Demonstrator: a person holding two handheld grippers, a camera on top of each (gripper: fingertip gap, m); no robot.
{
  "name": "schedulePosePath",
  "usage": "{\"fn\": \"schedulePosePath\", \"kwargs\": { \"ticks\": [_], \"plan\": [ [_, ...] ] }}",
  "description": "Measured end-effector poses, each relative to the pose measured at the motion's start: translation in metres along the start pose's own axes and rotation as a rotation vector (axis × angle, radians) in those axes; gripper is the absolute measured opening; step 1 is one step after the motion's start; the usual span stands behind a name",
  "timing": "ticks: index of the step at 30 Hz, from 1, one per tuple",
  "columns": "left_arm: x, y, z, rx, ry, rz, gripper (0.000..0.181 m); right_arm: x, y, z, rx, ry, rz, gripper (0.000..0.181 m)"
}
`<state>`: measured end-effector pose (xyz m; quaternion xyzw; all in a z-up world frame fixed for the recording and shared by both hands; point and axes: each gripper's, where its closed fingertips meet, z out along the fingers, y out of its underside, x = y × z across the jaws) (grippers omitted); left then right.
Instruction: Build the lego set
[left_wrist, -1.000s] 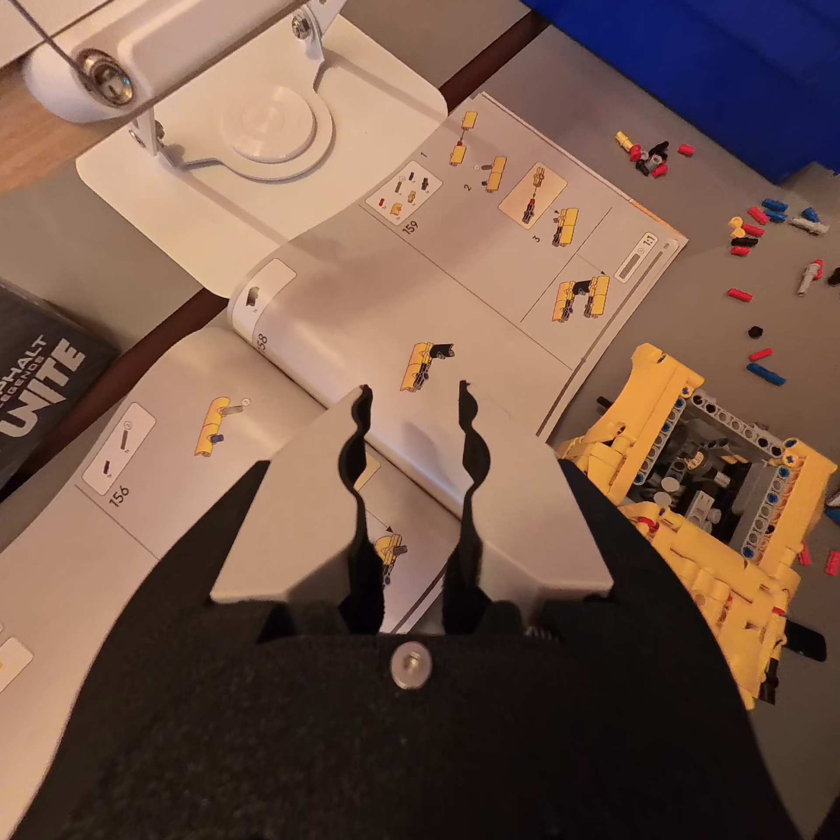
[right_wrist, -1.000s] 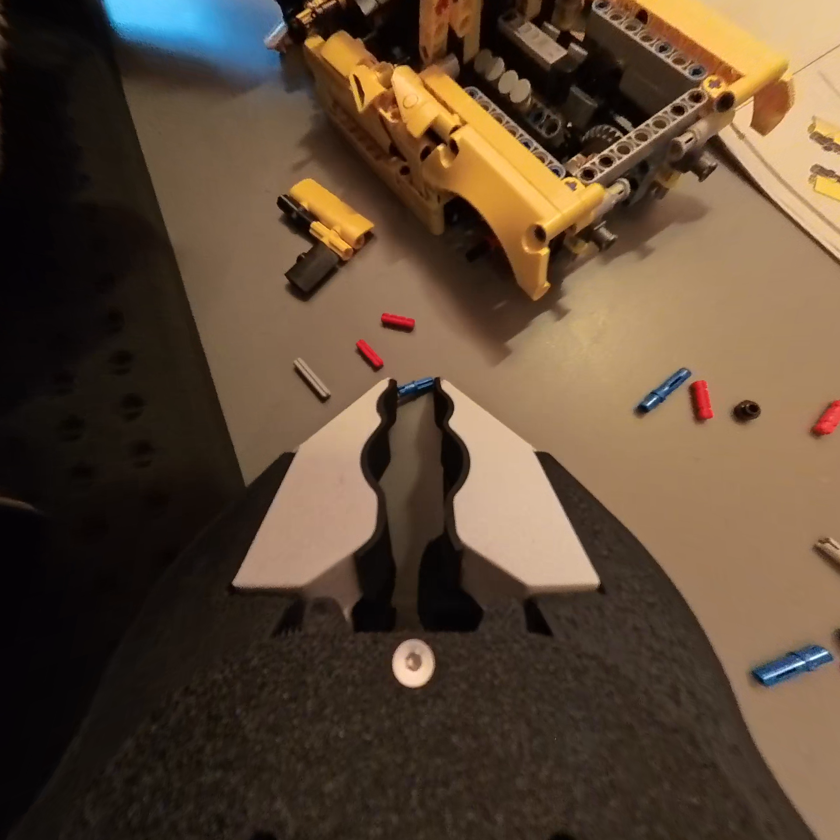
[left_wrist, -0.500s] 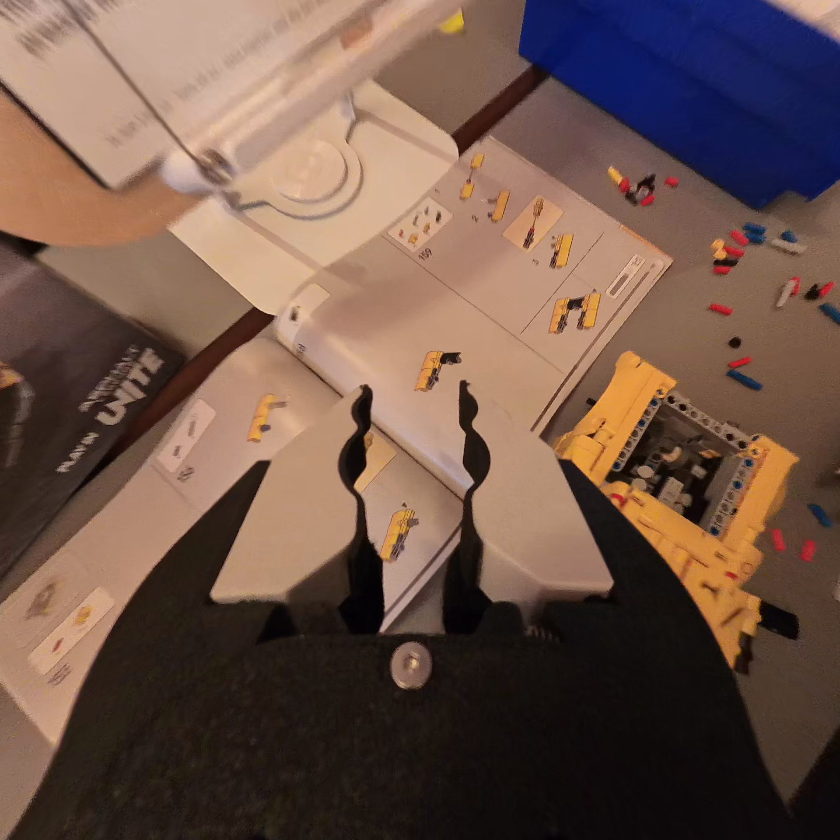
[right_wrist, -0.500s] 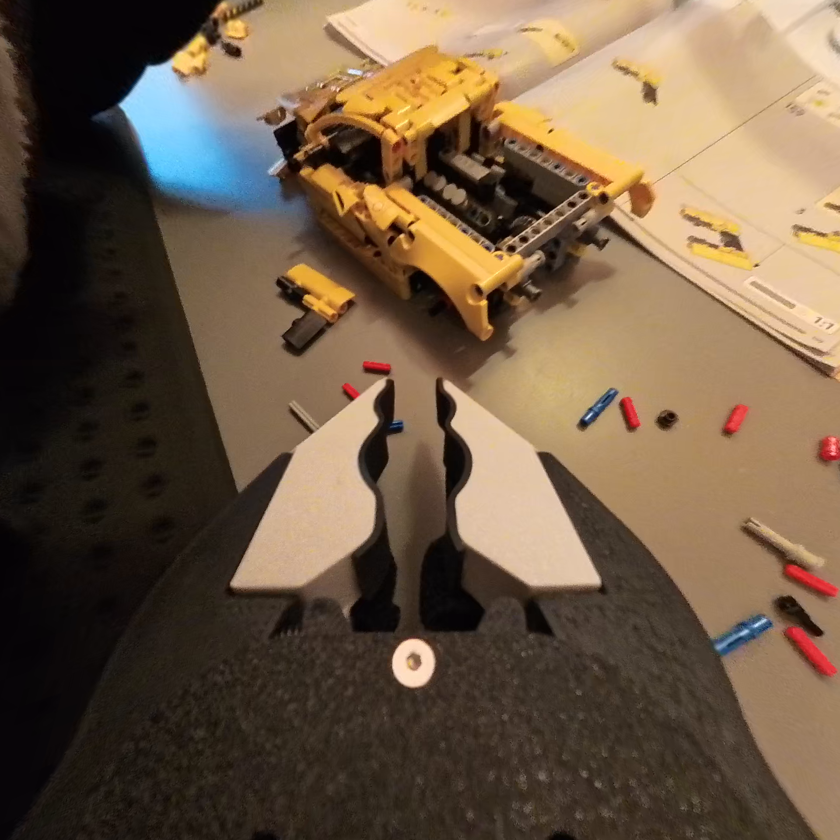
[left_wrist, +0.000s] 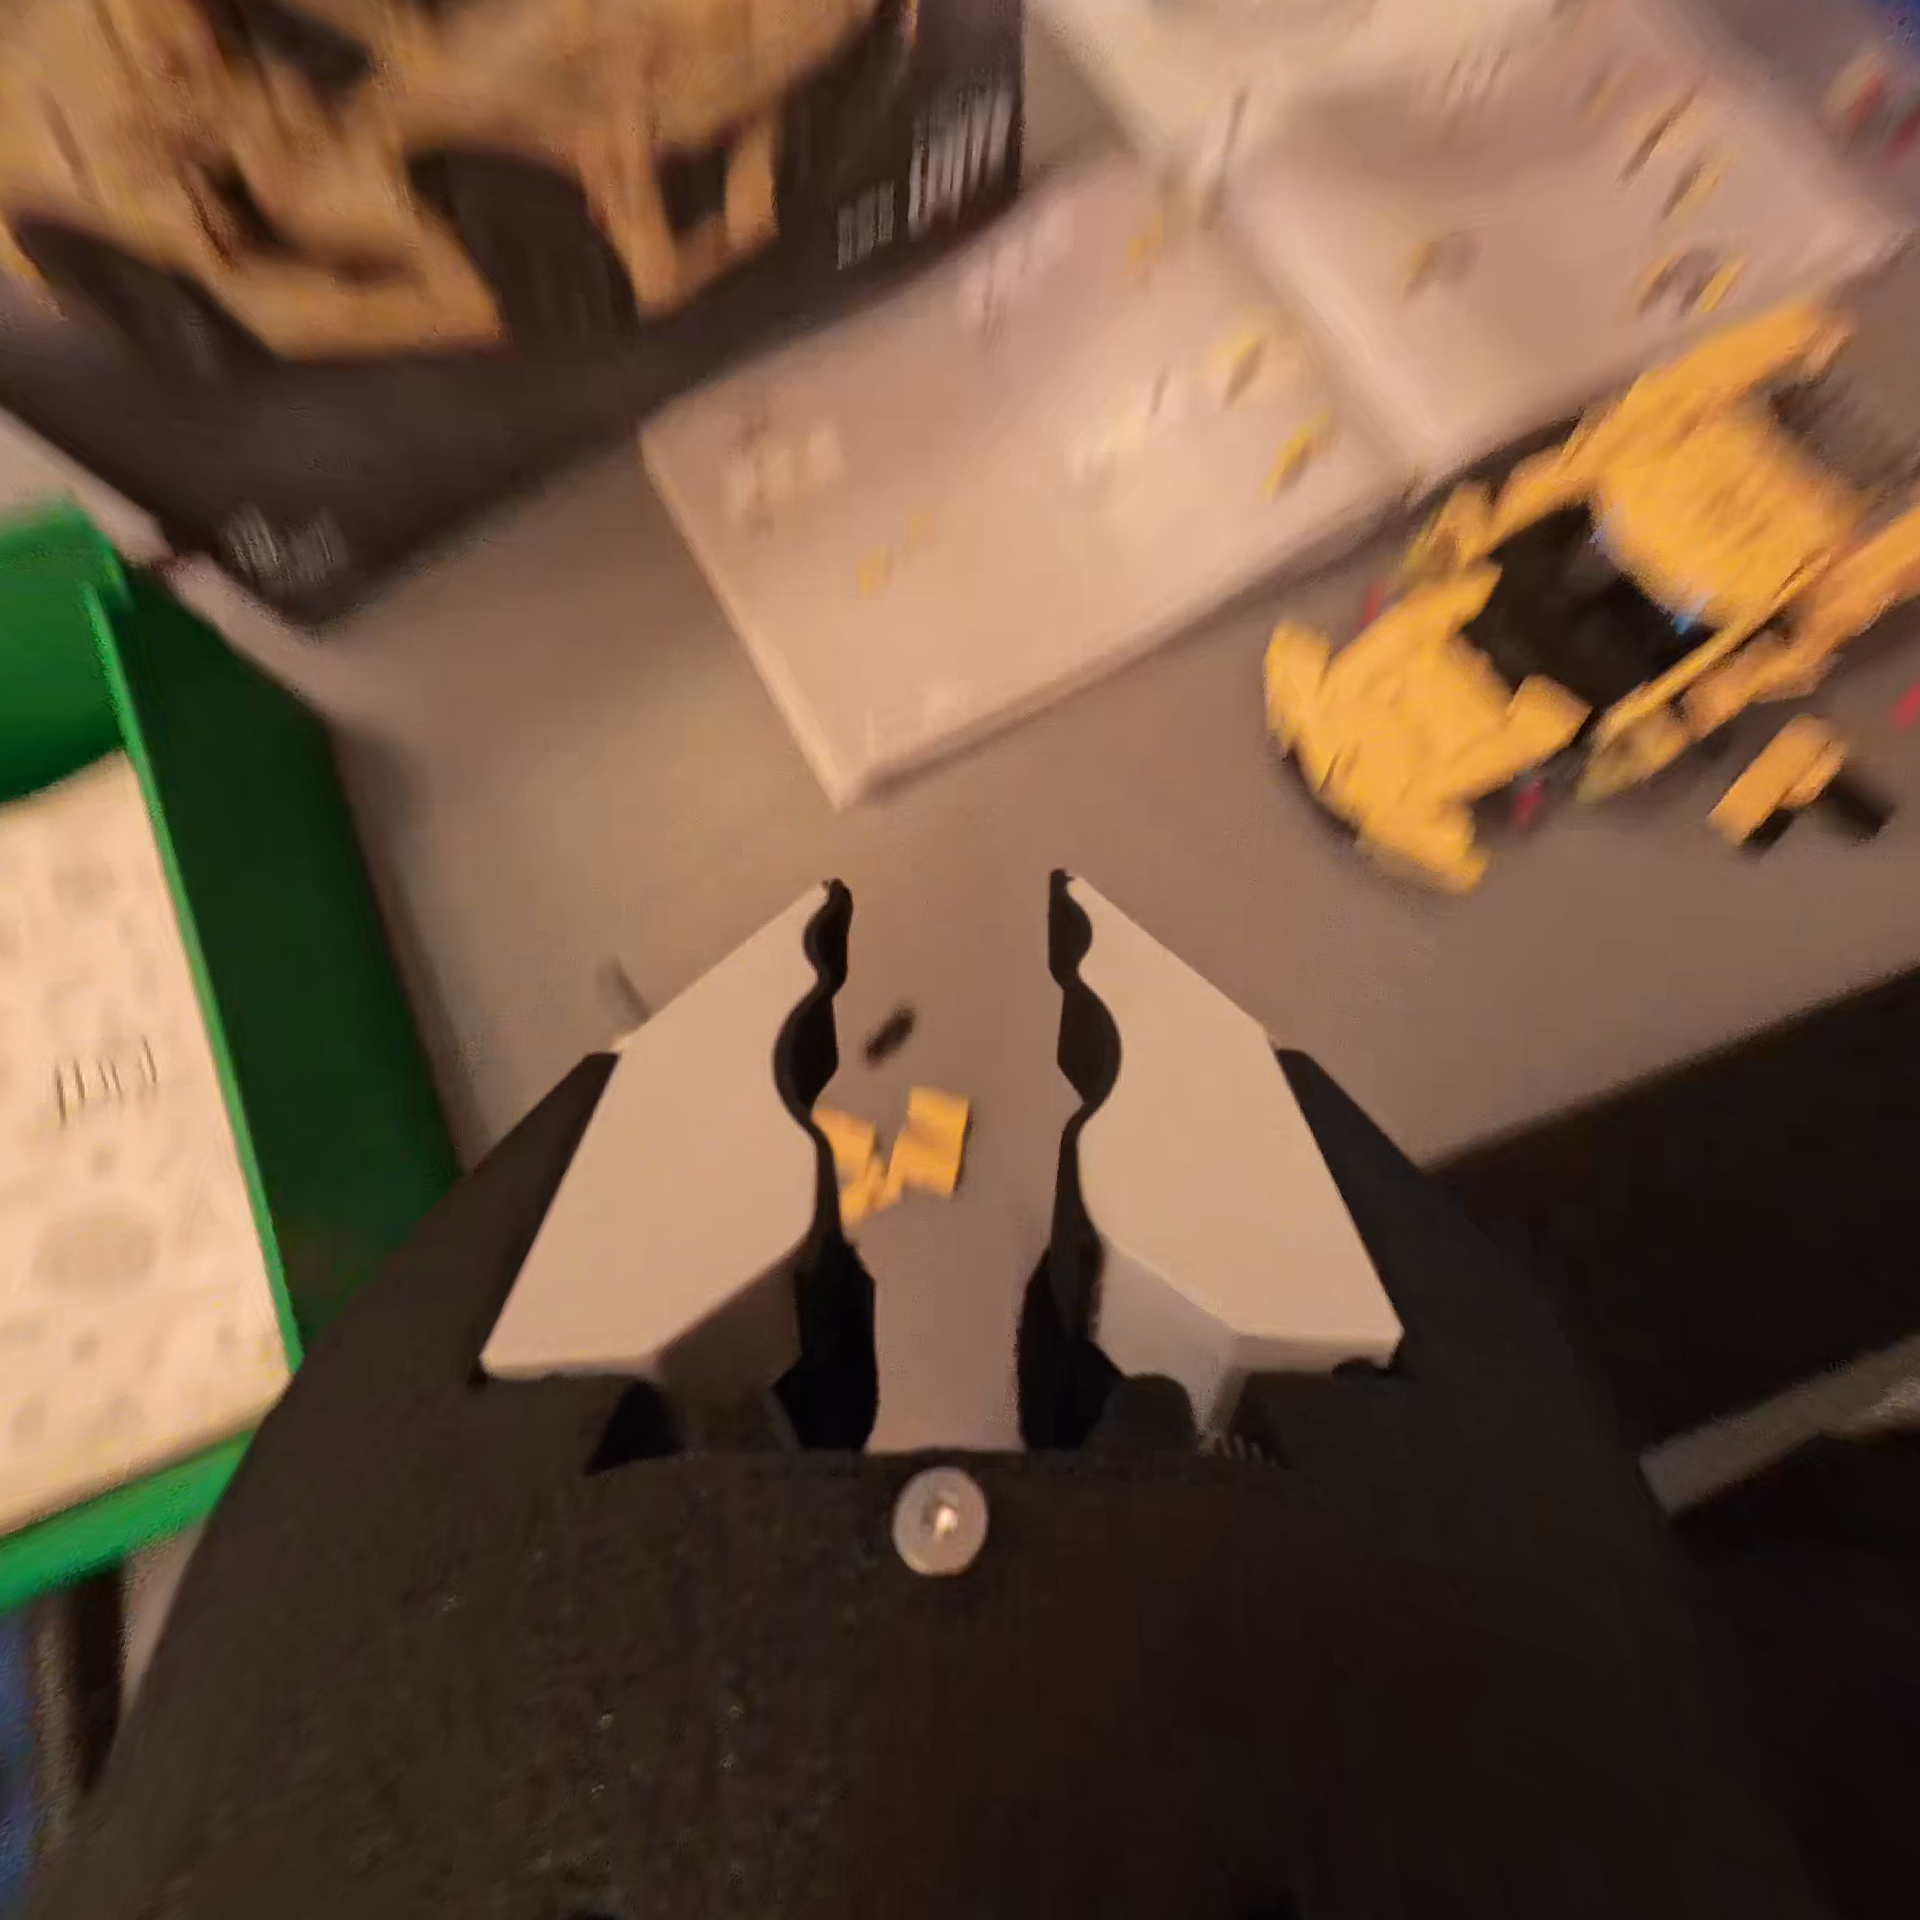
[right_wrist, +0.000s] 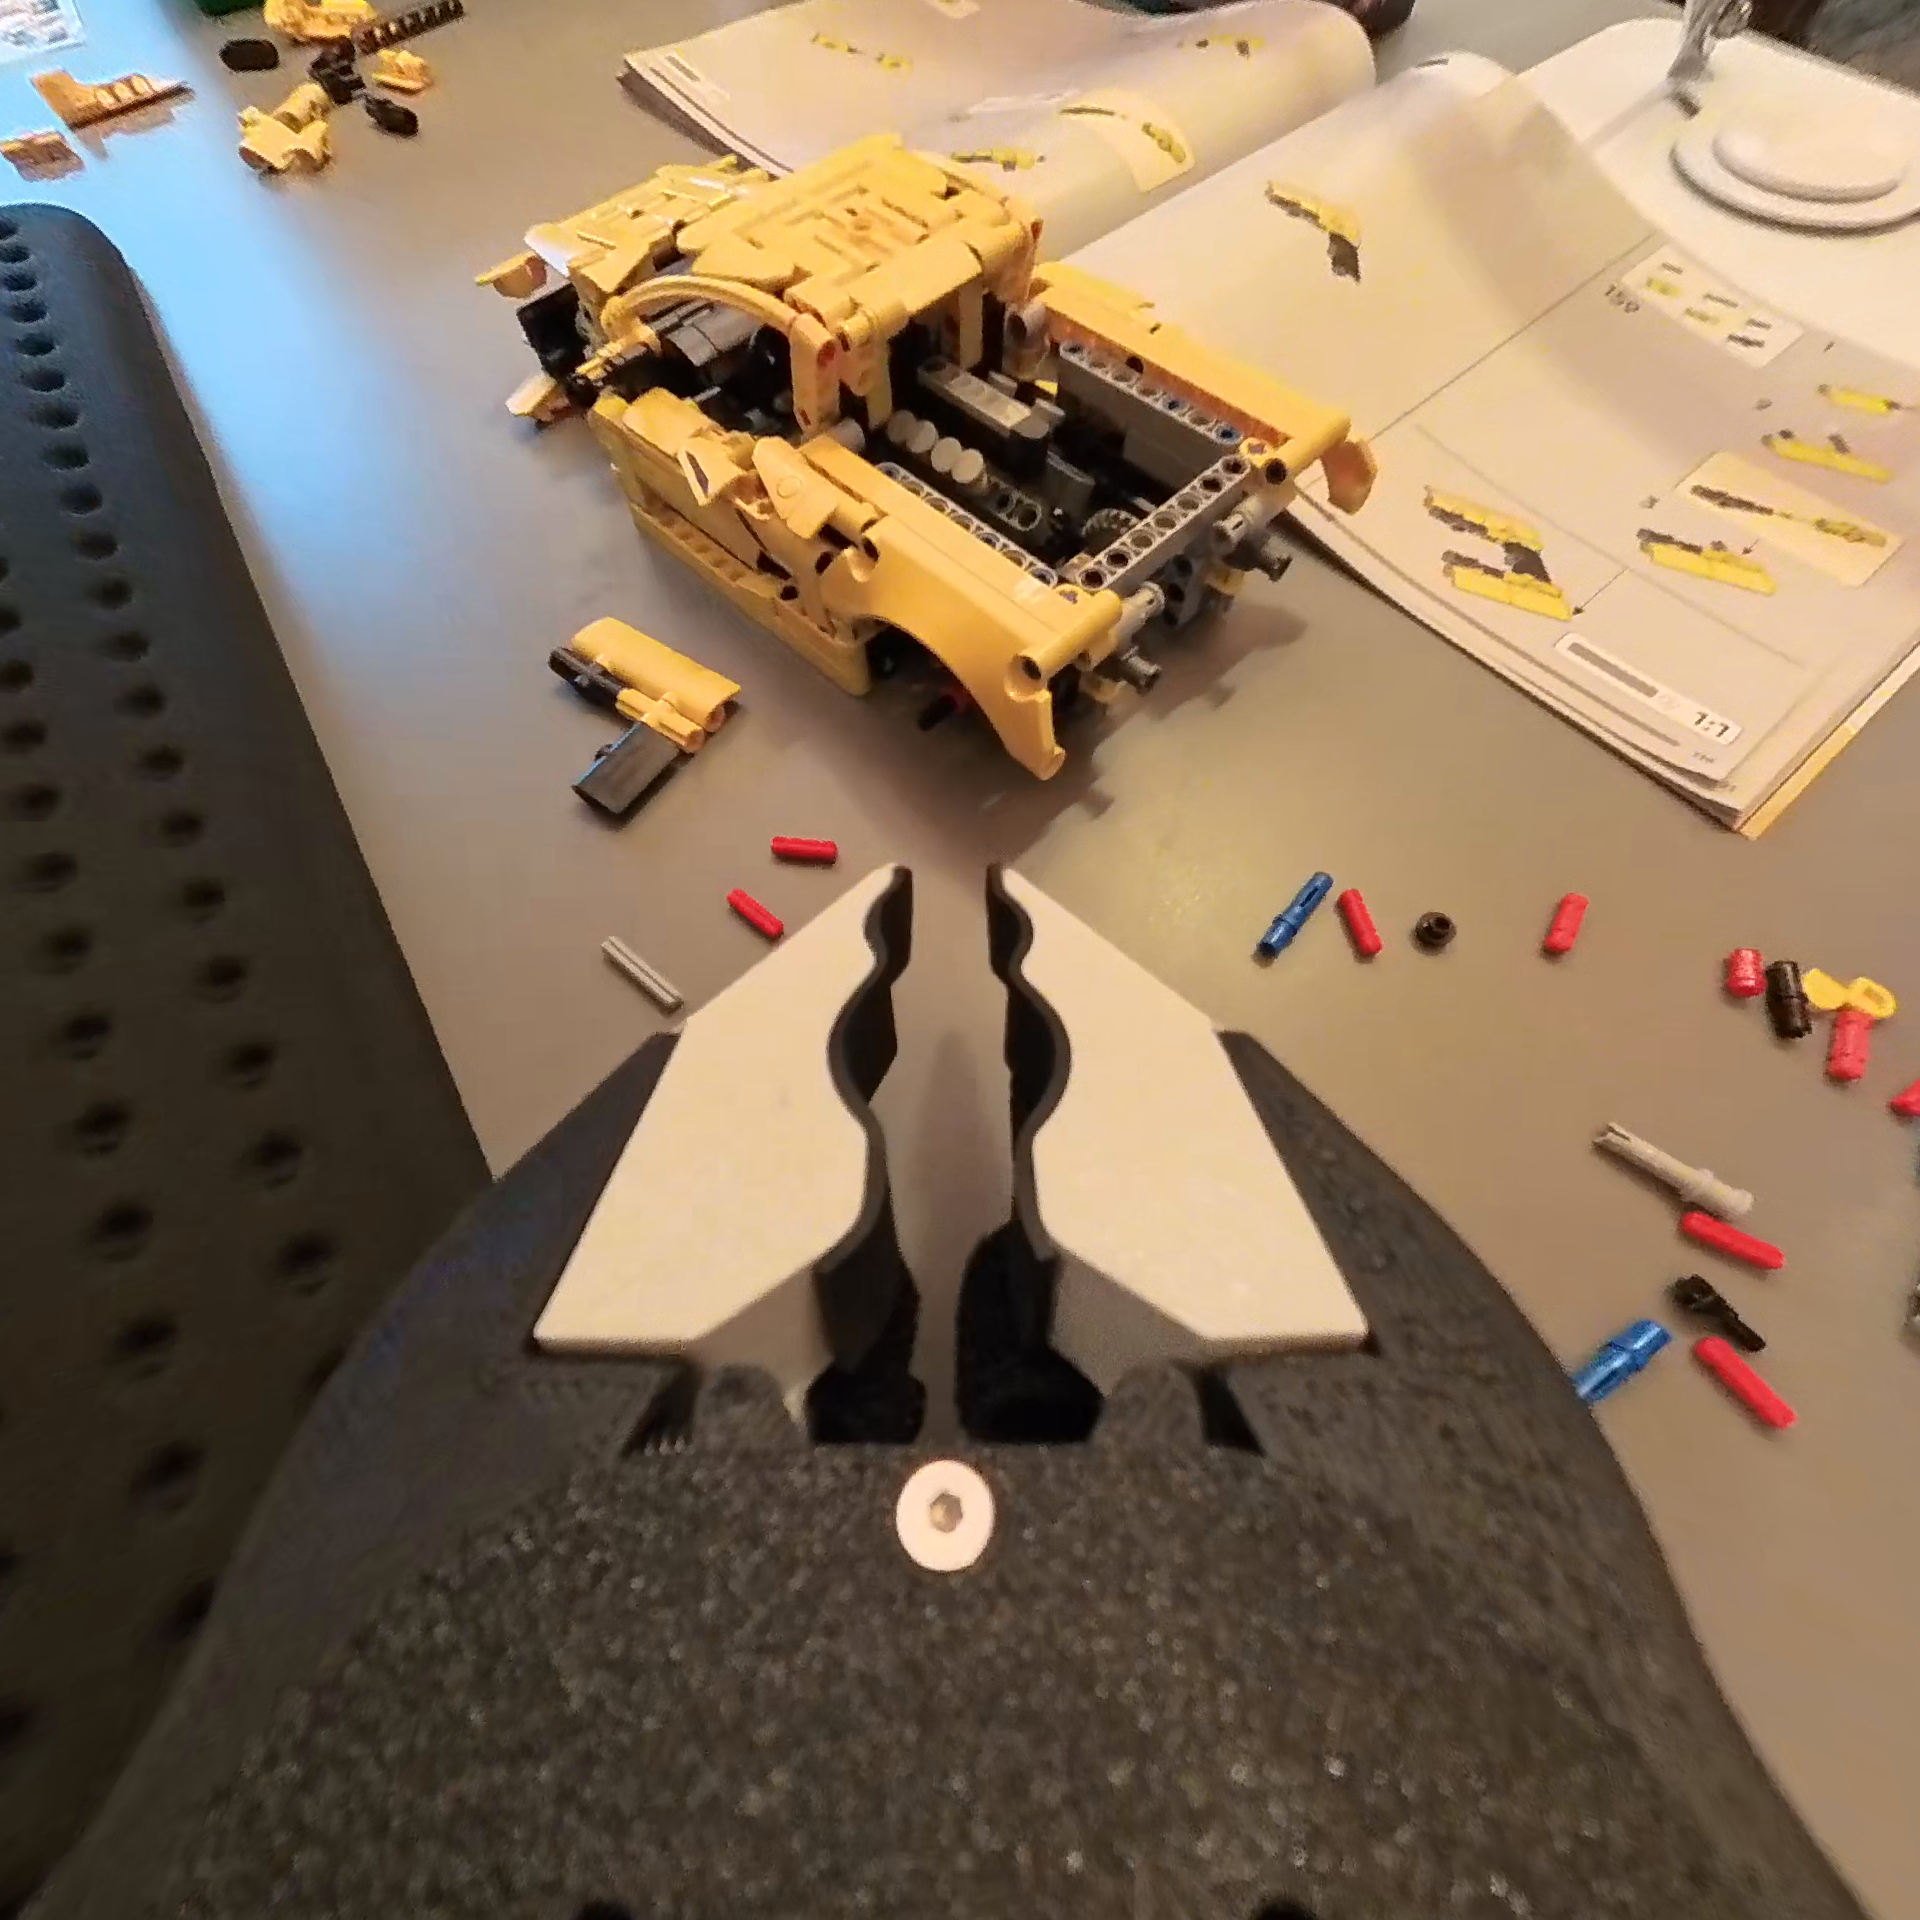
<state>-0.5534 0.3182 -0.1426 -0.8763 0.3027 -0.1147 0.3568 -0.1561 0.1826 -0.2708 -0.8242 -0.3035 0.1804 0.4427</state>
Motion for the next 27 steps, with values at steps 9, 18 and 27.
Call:
{"fn": "schedulePosePath", "kwargs": {
  "ticks": [9, 18, 27],
  "plan": [
    [0.001, 0.168, 0.044, -0.239, 0.090, 0.152, 0.038, -0.001, 0.003, 0.002, -0.017, -0.006, 0.011, 0.009],
    [-0.012, 0.161, 0.066, -0.156, 0.084, 0.181, 0.038, -0.002, 0.009, 0.004, -0.044, -0.015, 0.020, 0.009],
    [0.010, 0.138, 0.049, -0.102, 0.099, 0.244, 0.024, -0.003, 0.009, 0.005, -0.046, -0.026, 0.021, 0.007]
  ]
}}
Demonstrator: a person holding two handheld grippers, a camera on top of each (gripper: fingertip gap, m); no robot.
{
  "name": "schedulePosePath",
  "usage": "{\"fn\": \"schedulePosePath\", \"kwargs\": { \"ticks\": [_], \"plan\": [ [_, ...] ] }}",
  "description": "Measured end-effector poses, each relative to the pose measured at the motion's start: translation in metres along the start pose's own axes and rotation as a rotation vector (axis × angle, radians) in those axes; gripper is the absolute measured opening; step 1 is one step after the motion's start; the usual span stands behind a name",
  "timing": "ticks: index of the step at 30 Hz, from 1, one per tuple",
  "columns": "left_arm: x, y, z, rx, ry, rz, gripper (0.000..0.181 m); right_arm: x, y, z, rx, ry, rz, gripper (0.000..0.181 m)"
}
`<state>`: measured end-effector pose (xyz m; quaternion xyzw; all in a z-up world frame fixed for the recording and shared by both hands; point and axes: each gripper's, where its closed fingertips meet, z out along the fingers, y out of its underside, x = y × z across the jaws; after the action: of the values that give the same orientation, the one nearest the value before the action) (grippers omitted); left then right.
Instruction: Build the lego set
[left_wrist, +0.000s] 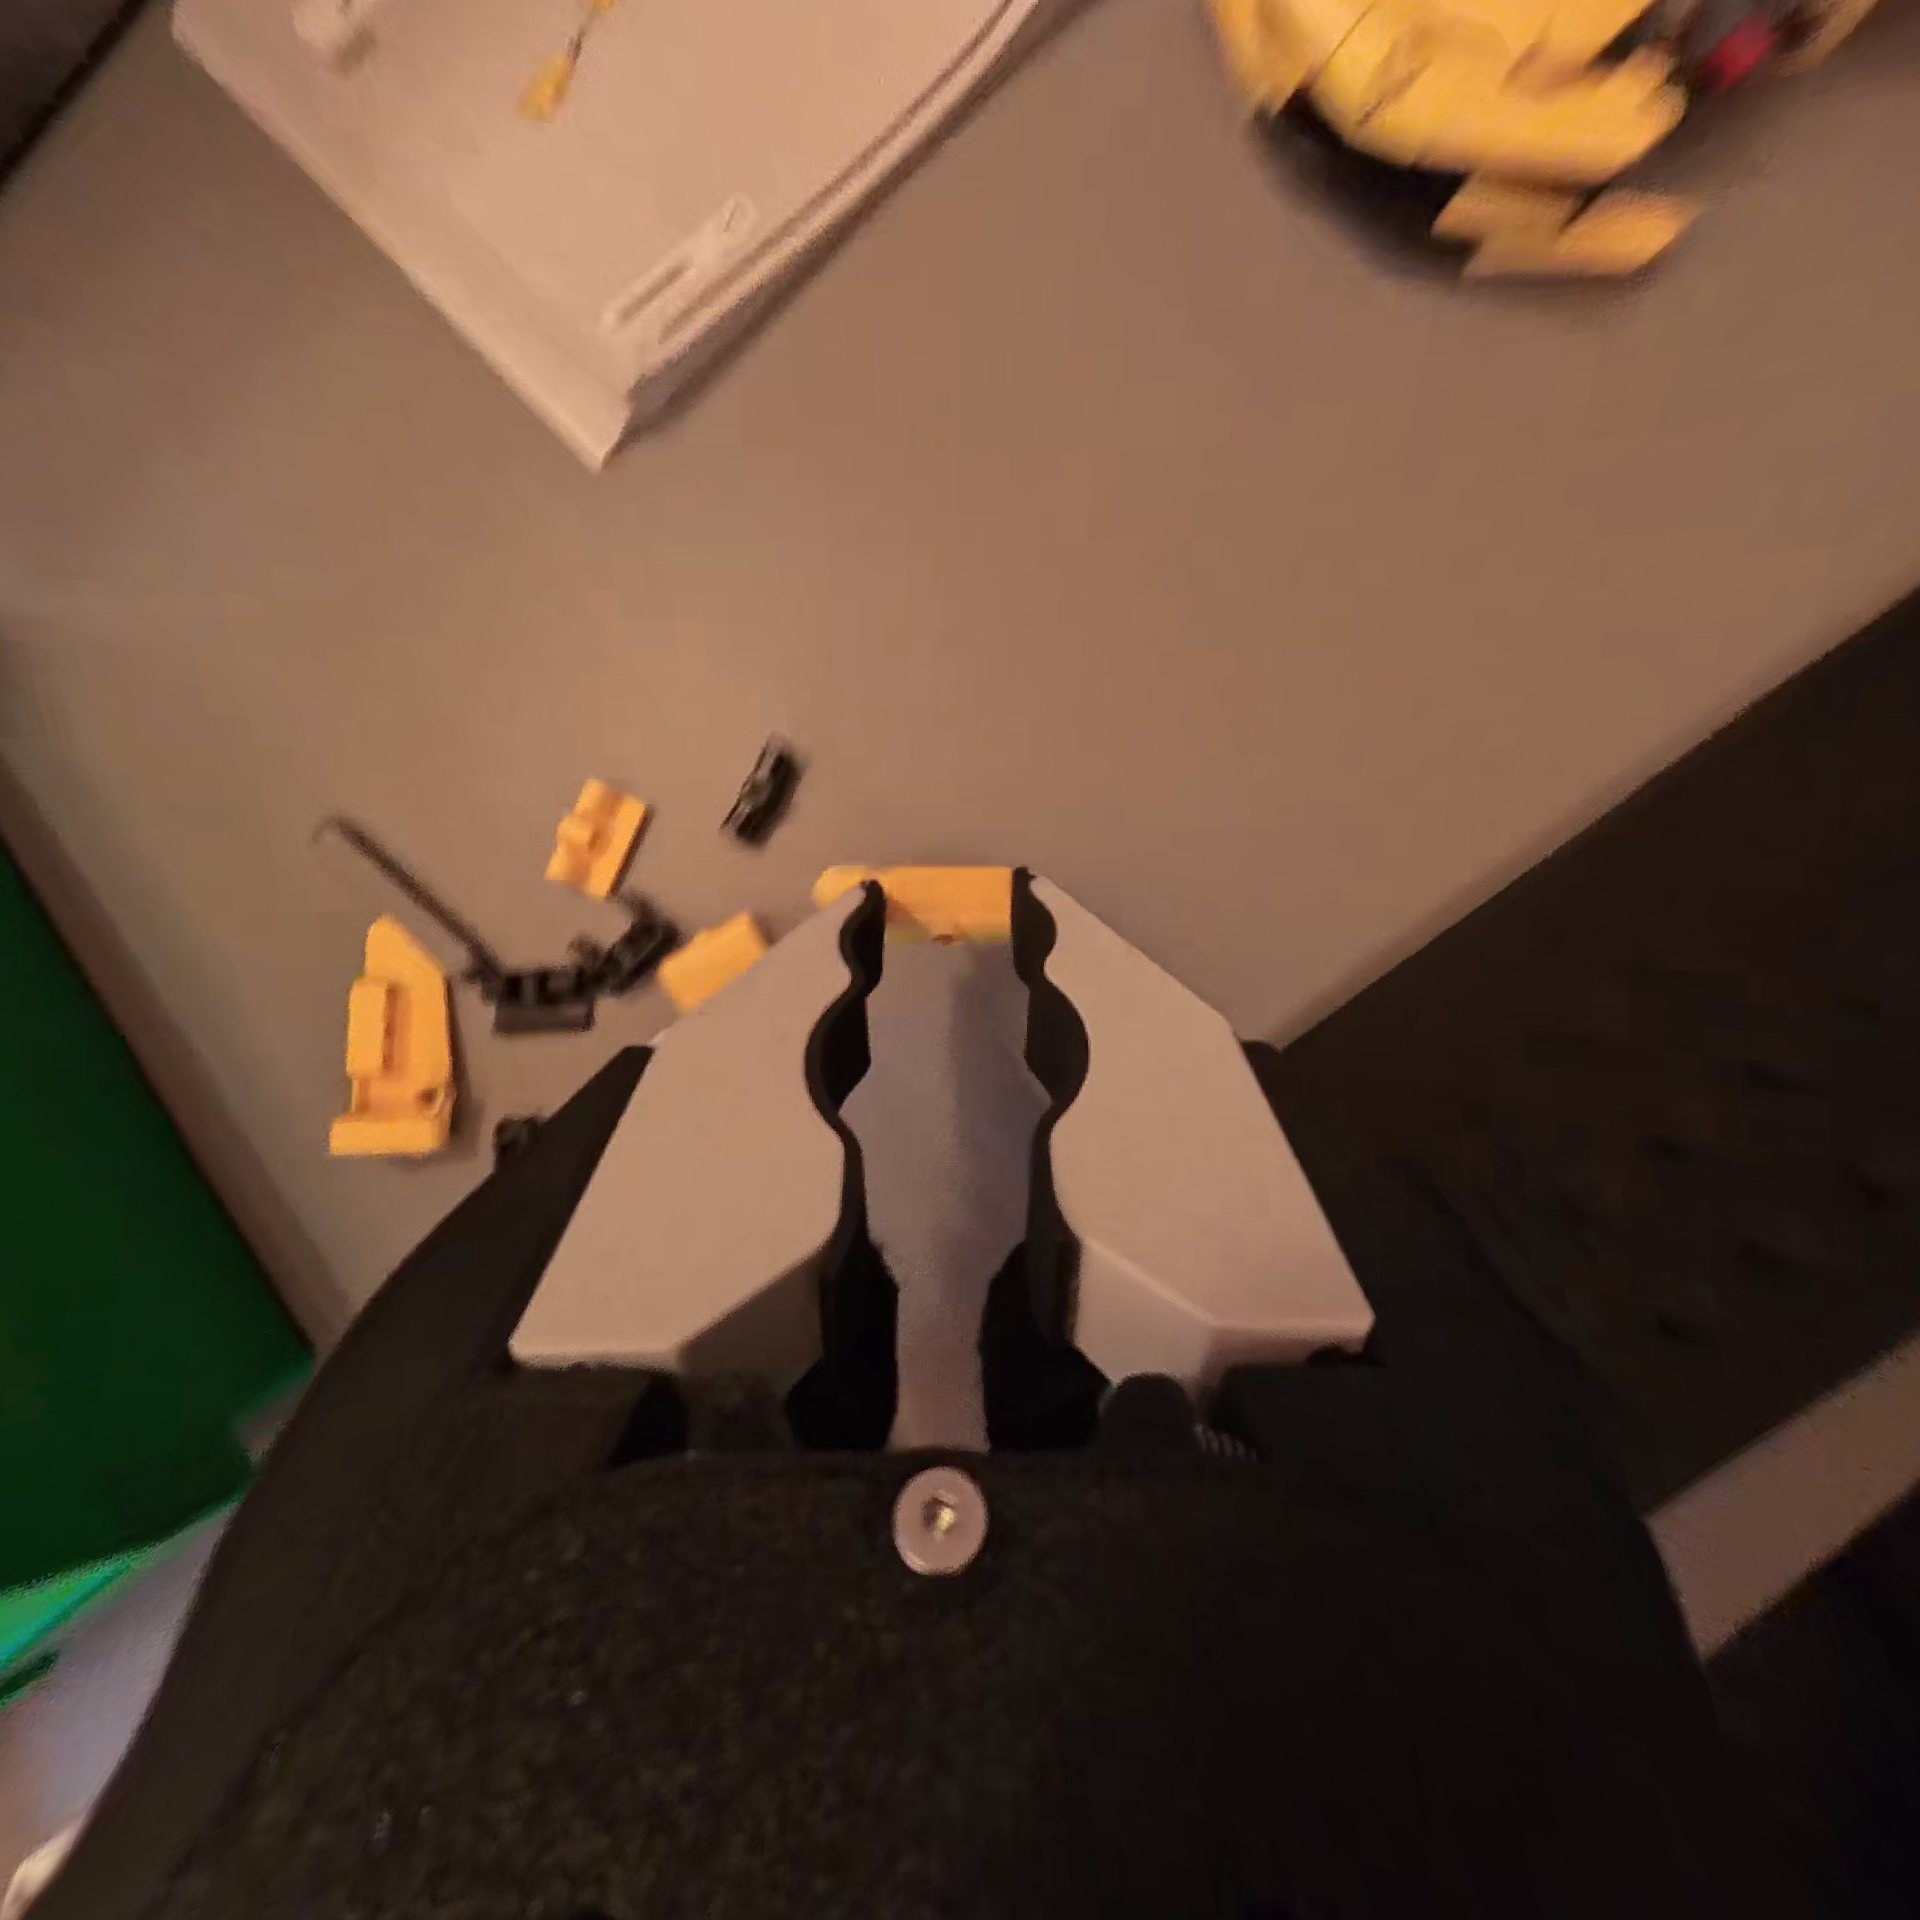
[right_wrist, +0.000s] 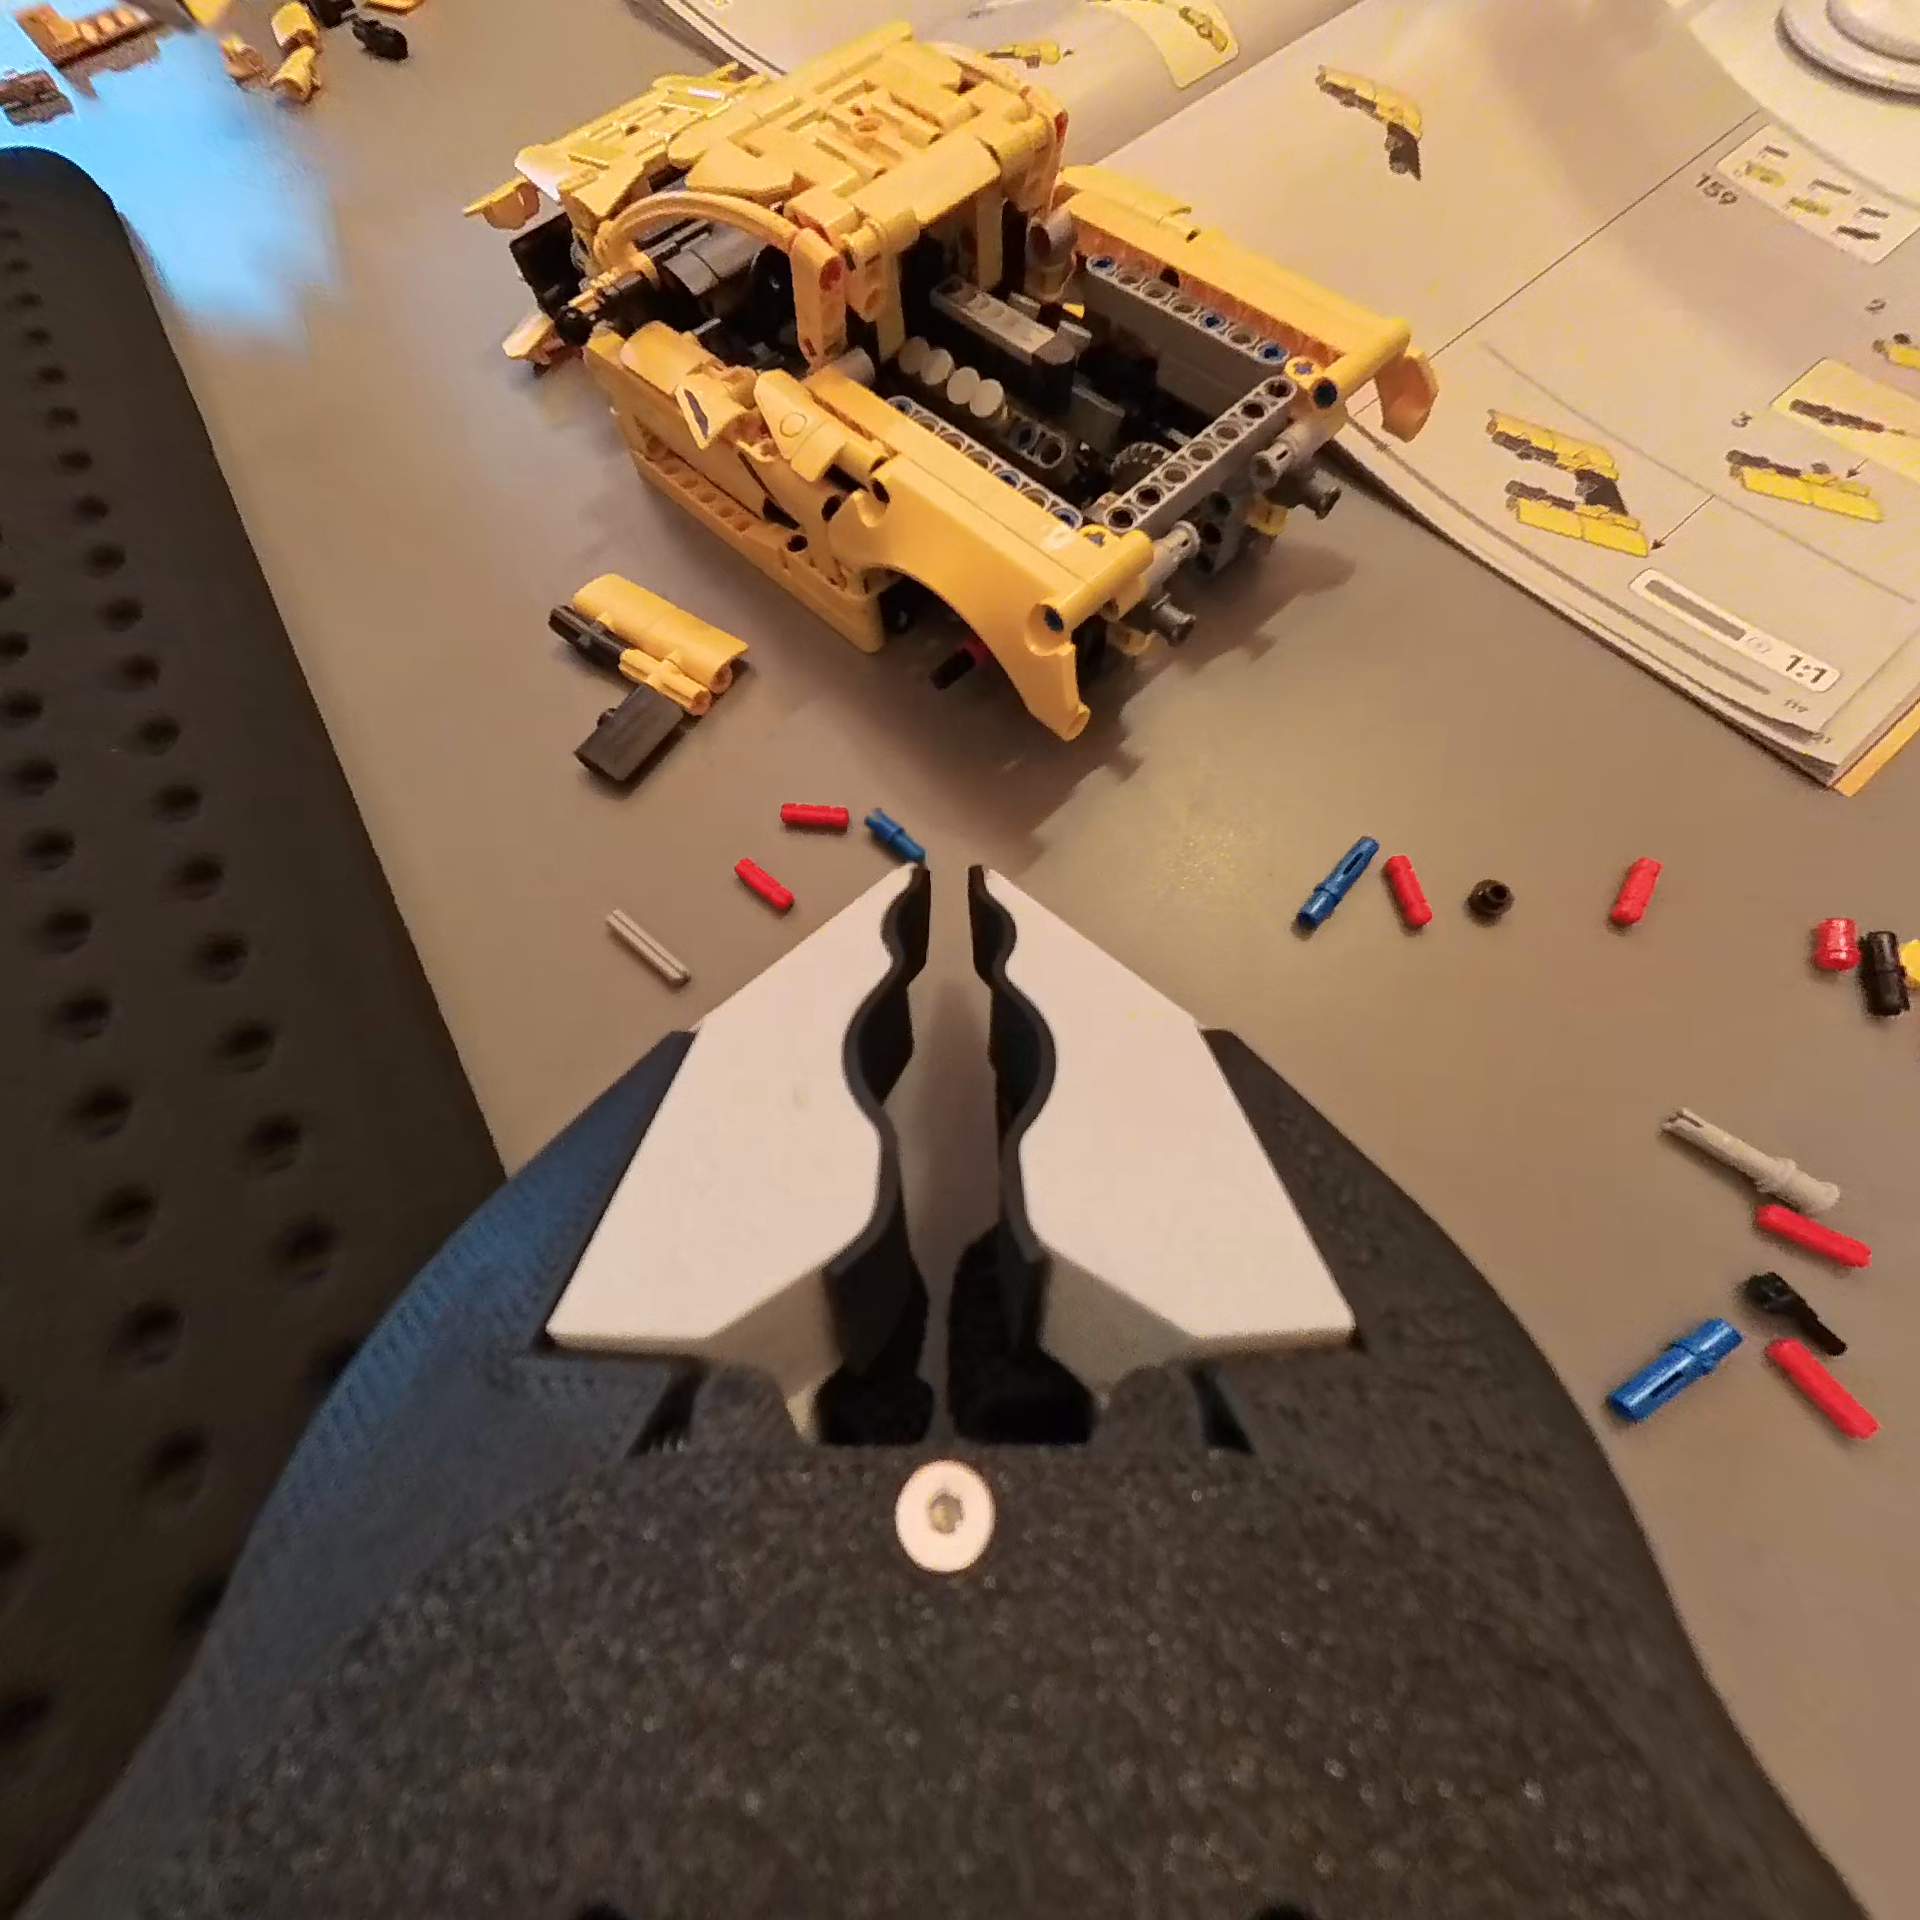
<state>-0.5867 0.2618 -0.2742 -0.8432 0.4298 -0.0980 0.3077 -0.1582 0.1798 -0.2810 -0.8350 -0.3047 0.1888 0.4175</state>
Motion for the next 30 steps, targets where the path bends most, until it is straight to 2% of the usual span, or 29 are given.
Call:
{"fn": "schedulePosePath", "kwargs": {
  "ticks": [2, 3, 5, 7, 10, 12, 14, 18, 22, 26, 30],
  "plan": [
    [0.030, -0.040, -0.006, 0.106, 0.085, 0.006, 0.024, 0.001, -0.001, 0.000, 0.002, 0.007, -0.003, 0.006],
    [0.055, -0.066, -0.006, 0.174, 0.166, 0.014, 0.024, 0.002, -0.001, -0.001, 0.004, 0.011, -0.001, 0.006],
    [0.119, -0.116, 0.003, 0.281, 0.342, 0.037, 0.024, 0.002, -0.003, -0.003, 0.020, 0.016, 0.000, 0.006],
    [0.187, -0.154, 0.024, 0.313, 0.479, 0.060, 0.024, 0.005, -0.008, -0.006, 0.045, 0.035, -0.003, 0.007],
    [0.272, -0.183, 0.063, 0.262, 0.608, 0.100, 0.024, 0.006, -0.012, -0.010, 0.076, 0.039, 0.003, 0.007],
    [0.303, -0.187, 0.086, 0.201, 0.612, 0.170, 0.024, 0.006, -0.014, -0.012, 0.088, 0.039, 0.003, 0.007],
    [0.321, -0.188, 0.102, 0.167, 0.600, 0.226, 0.024, 0.005, -0.015, -0.014, 0.099, 0.038, 0.000, 0.007],
    [0.333, -0.186, 0.118, 0.120, 0.565, 0.279, 0.024, 0.007, -0.010, -0.010, 0.072, 0.043, 0.001, 0.009],
    [0.337, -0.187, 0.127, 0.097, 0.540, 0.283, 0.024, 0.008, 0.000, 0.007, 0.000, 0.044, -0.011, 0.026],
    [0.341, -0.188, 0.130, 0.100, 0.534, 0.286, 0.024, 0.012, -0.006, 0.021, -0.028, 0.095, -0.080, 0.023],
    [0.341, -0.190, 0.130, 0.108, 0.529, 0.275, 0.028, 0.013, 0.003, 0.032, -0.127, 0.115, -0.108, 0.017]
  ]
}}
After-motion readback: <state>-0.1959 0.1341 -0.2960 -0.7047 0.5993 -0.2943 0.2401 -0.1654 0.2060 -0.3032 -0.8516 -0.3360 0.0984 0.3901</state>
